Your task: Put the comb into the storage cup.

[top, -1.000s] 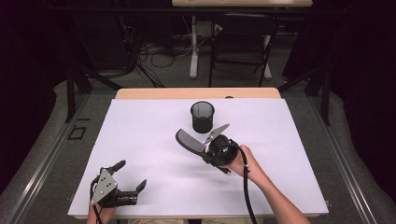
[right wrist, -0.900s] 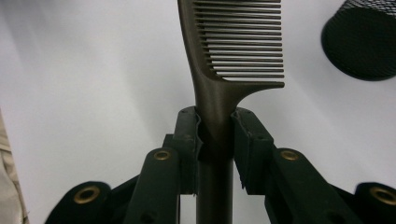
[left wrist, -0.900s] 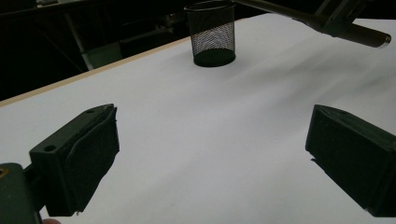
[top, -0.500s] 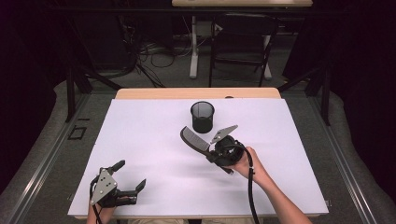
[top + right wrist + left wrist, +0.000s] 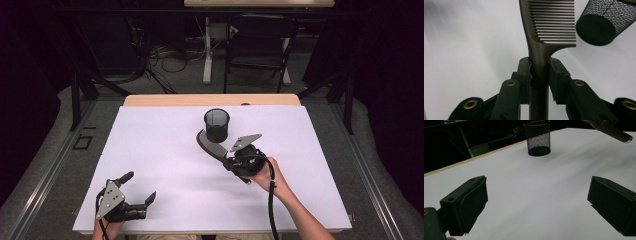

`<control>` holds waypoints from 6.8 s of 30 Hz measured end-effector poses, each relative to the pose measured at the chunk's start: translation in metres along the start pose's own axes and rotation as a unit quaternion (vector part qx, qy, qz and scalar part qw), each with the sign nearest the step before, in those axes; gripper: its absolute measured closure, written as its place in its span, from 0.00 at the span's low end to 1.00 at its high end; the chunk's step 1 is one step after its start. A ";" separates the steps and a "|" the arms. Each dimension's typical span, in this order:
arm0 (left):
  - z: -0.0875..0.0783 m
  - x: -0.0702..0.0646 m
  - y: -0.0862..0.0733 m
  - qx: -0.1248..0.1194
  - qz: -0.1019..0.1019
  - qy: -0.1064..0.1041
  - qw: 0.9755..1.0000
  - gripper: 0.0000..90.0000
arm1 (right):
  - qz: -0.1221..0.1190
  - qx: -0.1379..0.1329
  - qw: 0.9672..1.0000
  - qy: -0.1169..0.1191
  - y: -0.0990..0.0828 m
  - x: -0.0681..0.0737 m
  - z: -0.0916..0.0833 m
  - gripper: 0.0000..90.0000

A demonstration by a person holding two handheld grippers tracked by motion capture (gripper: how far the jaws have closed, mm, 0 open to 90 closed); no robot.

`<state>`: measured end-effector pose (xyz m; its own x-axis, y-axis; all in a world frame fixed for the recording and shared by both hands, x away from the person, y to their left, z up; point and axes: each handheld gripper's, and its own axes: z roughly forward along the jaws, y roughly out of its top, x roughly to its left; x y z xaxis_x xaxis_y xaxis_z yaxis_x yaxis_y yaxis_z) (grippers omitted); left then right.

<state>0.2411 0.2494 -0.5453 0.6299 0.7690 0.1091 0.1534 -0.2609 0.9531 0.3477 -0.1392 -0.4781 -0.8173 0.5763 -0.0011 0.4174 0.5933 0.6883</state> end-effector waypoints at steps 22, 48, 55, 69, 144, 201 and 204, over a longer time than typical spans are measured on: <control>0.000 0.000 0.000 -0.001 -0.001 0.000 1.000 0.03 | 0.028 -0.052 0.998 -0.036 -0.009 -0.011 -0.019 0.81; 0.000 0.000 0.000 0.000 0.000 -0.001 1.000 0.03 | 0.043 -0.091 0.993 -0.059 -0.009 -0.018 -0.036 0.81; 0.000 0.001 0.000 -0.001 -0.001 -0.002 1.000 0.03 | 0.049 -0.102 0.991 -0.065 -0.010 -0.021 -0.041 0.81; 0.000 0.000 0.000 -0.002 0.001 -0.001 1.000 0.03 | 0.058 -0.130 0.987 -0.077 -0.013 -0.028 -0.044 0.81; 0.000 0.000 0.000 -0.003 0.001 0.000 1.000 0.03 | 0.042 -0.213 0.968 -0.127 0.000 -0.034 -0.024 0.81; 0.001 0.001 0.000 -0.003 -0.002 0.000 1.000 0.03 | 0.047 -0.229 0.963 -0.136 0.050 -0.054 -0.018 0.81; 0.002 0.001 0.000 -0.002 -0.001 0.000 1.000 0.03 | 0.046 -0.233 0.962 -0.136 0.053 -0.054 -0.018 0.81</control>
<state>0.2426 0.2489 -0.5456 0.6300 0.7692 0.1071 0.1517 -0.2571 0.9544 0.4069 -0.1488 -0.4287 -0.6240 0.7782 -0.0706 0.2087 0.2531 0.9447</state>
